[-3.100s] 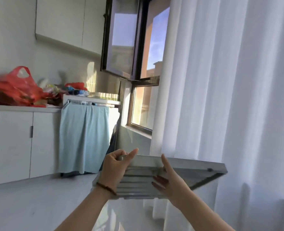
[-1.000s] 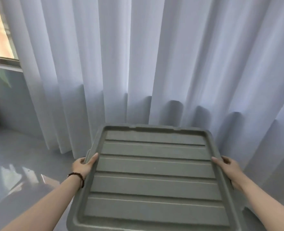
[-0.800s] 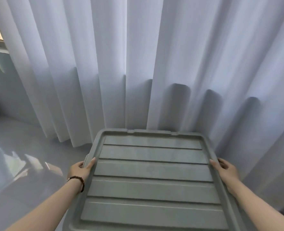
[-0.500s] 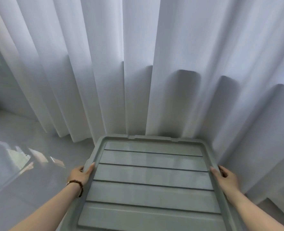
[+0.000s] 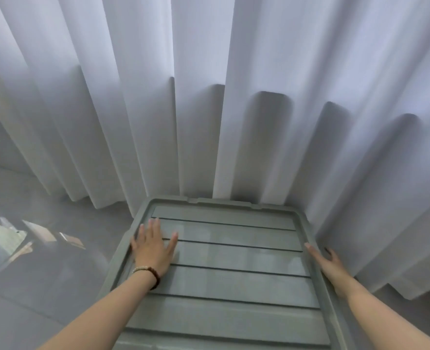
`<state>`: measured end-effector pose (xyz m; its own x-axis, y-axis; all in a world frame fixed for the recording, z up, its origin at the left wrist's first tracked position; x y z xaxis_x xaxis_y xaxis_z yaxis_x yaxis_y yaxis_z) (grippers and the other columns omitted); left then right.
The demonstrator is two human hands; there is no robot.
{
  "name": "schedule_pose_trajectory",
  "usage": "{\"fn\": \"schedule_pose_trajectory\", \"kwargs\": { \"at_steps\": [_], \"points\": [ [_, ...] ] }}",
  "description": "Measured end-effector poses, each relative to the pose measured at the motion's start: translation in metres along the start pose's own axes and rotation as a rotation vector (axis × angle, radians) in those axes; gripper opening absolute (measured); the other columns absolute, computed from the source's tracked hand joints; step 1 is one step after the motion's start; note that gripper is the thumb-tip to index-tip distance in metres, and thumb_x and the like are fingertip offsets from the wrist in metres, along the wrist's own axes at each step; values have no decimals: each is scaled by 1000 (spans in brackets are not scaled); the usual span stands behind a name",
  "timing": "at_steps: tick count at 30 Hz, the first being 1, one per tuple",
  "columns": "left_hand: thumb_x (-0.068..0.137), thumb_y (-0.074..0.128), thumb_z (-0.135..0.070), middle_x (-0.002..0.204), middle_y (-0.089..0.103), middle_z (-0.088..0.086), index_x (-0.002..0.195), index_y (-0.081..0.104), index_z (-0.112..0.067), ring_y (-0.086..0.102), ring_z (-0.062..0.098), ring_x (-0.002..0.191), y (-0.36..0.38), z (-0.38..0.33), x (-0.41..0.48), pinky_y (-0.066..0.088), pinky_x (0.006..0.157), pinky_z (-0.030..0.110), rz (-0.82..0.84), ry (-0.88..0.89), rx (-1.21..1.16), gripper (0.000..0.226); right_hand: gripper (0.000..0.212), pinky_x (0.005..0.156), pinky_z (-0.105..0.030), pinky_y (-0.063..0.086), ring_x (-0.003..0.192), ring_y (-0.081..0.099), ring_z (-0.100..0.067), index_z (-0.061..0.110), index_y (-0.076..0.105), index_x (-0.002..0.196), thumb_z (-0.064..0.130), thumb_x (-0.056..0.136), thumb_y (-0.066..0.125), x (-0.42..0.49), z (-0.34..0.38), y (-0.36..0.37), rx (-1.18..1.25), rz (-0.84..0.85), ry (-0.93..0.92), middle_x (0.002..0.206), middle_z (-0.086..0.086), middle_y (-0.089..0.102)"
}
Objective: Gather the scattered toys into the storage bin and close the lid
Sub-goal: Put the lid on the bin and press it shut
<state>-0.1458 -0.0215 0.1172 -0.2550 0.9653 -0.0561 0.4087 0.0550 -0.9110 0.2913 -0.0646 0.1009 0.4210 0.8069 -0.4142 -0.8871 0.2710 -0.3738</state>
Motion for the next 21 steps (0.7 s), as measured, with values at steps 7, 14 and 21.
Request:
{"fn": "schedule_pose_trajectory", "kwargs": {
  "at_steps": [7, 14, 21],
  "points": [
    [44, -24, -87, 151, -27, -8, 146, -16, -37, -22, 25, 143, 78, -92, -58, -15, 109, 58, 349, 269, 238, 114, 62, 96, -46, 49, 91, 69, -30, 3, 67, 110, 49, 68, 71, -17, -45, 4, 29, 387, 390, 99, -19, 72],
    [28, -32, -86, 153, -28, -6, 145, -19, -38, -26, 25, 141, 78, -95, -55, -19, 107, 59, 411, 259, 246, 127, 57, 94, -45, 50, 100, 67, -33, 4, 66, 111, 47, 73, 71, -18, -45, 4, 126, 393, 389, 104, -20, 70],
    [26, -31, -88, 153, -29, -6, 144, -20, -39, -28, 25, 140, 77, -96, -56, -20, 107, 59, 424, 262, 224, 128, 62, 87, -40, 53, 86, 68, -30, 8, 68, 91, 55, 54, 83, -5, -35, -14, -85, 91, 207, 88, -13, 73]
  ]
}}
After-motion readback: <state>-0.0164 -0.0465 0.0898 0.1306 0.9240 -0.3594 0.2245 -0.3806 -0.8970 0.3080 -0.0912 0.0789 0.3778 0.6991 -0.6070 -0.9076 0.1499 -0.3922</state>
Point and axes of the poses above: each hand's wrist, its own x-axis towards the middle knuckle, its own y-axis out of the palm, z = x × y, the point moved 7 cm from there along x, towards the middle knuckle
